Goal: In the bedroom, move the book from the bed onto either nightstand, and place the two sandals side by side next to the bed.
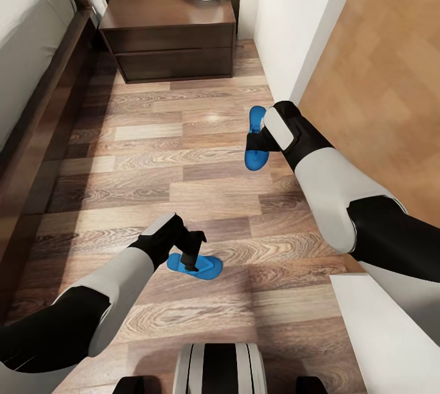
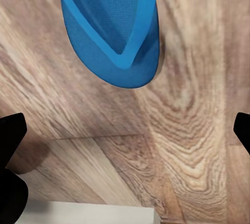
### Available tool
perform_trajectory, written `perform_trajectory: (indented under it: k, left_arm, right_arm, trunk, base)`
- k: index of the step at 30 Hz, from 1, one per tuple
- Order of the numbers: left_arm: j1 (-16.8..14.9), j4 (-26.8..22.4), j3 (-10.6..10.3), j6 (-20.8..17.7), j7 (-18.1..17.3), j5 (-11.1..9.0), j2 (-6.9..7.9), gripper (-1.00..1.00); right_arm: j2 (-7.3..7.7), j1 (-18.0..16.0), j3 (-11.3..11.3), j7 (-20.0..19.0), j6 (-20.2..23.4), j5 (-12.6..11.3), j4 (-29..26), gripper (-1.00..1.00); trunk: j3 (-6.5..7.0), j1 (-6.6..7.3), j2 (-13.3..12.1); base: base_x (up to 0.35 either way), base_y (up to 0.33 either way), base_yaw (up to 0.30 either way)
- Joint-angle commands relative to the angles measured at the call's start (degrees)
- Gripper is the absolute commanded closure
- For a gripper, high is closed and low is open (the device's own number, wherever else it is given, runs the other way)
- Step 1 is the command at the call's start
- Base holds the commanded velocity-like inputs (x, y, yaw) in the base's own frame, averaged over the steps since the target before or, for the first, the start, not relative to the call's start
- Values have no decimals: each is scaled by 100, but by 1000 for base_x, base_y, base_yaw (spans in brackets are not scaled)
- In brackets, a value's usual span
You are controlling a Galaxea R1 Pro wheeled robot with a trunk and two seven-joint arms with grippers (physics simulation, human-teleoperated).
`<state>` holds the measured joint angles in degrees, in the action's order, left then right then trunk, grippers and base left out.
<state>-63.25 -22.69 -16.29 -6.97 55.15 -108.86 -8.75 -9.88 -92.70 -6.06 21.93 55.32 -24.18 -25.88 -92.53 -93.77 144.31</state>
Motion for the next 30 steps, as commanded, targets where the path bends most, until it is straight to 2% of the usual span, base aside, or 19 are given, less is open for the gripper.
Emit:
perform_trajectory:
  k: [1,7,18,30]
  left_arm:
    - [-3,-5,-33,-50,23,14,4,-100]
    - [-3,-2,-33,-50,23,50,4,-100]
    - [-3,2,-33,-50,23,58,4,-100]
    - [-3,2,-33,-50,23,58,4,-100]
  right_arm:
    - [4,-3,-35,49,14,-61,-3,100]
    - [4,-3,-35,49,14,-61,-4,100]
    - [4,-3,-35,59,14,-62,-4,100]
    - [4,-3,-35,49,14,-65,-1,100]
  trunk:
    - [-3,1,1]
    - [-3,1,1]
    - [-247,-28,16]
    - [-247,-28,16]
  base:
    - [1,0,0]
    - [0,0,0]
    - [0,0,0]
    - [0,0,0]
